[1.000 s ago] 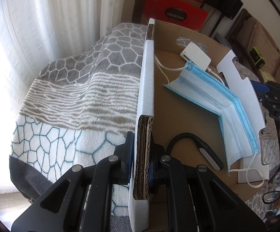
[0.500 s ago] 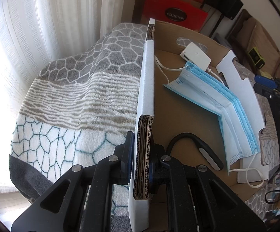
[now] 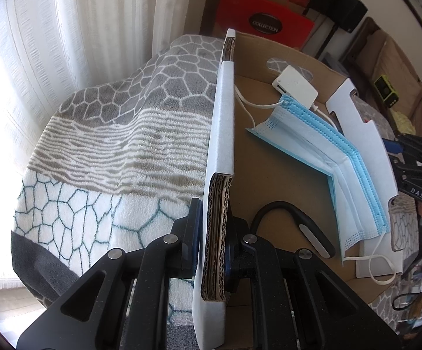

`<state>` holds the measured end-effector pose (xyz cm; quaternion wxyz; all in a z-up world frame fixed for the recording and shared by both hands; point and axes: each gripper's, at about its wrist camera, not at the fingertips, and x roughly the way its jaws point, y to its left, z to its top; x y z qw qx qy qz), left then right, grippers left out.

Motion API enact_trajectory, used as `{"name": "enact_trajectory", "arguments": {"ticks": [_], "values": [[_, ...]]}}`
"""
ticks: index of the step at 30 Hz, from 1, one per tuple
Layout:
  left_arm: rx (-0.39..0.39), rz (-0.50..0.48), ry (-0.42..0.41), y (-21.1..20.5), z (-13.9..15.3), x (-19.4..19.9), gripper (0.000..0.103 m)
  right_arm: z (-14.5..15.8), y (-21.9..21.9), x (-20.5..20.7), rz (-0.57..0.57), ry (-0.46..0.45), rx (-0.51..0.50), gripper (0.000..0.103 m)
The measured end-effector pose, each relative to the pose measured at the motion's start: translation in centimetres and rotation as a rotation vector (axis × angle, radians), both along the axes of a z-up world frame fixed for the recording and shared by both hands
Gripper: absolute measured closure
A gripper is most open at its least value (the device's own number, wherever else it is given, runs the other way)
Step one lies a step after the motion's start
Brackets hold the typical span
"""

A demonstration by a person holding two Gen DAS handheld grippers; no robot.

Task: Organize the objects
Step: 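Move the right gripper to the red lanyard and grasp it, then lift the red lanyard into the box and open the right gripper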

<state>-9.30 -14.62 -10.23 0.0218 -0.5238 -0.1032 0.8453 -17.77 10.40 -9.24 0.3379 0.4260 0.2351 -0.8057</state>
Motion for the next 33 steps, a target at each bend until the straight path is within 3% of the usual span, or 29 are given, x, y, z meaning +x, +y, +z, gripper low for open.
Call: {"name": "enact_trajectory", "arguments": {"ticks": [8,15,24,33], "values": [[-0.001,-0.005,-0.001,0.1,0.0,-0.1,0.092,4.7,1.7,0.6,-0.070,0.003,-0.186,0.074],[0.004,-0.003,-0.001,-0.1,-0.1,0.0,0.092,7.8,-1.8,-0.1,-0.116,-0.023,-0.275,0.073],[0.012,-0.003,-0.003,0.5,-0.2,-0.6,0.092,5.0,-7.1,-2.0,-0.171,-0.089,-0.233,0.073],[0.012,-0.005,-0.002,0.7,-0.3,-0.8,0.092,3.1,-8.5,-2.6,-0.240,-0.061,-0.175,0.070]]}}
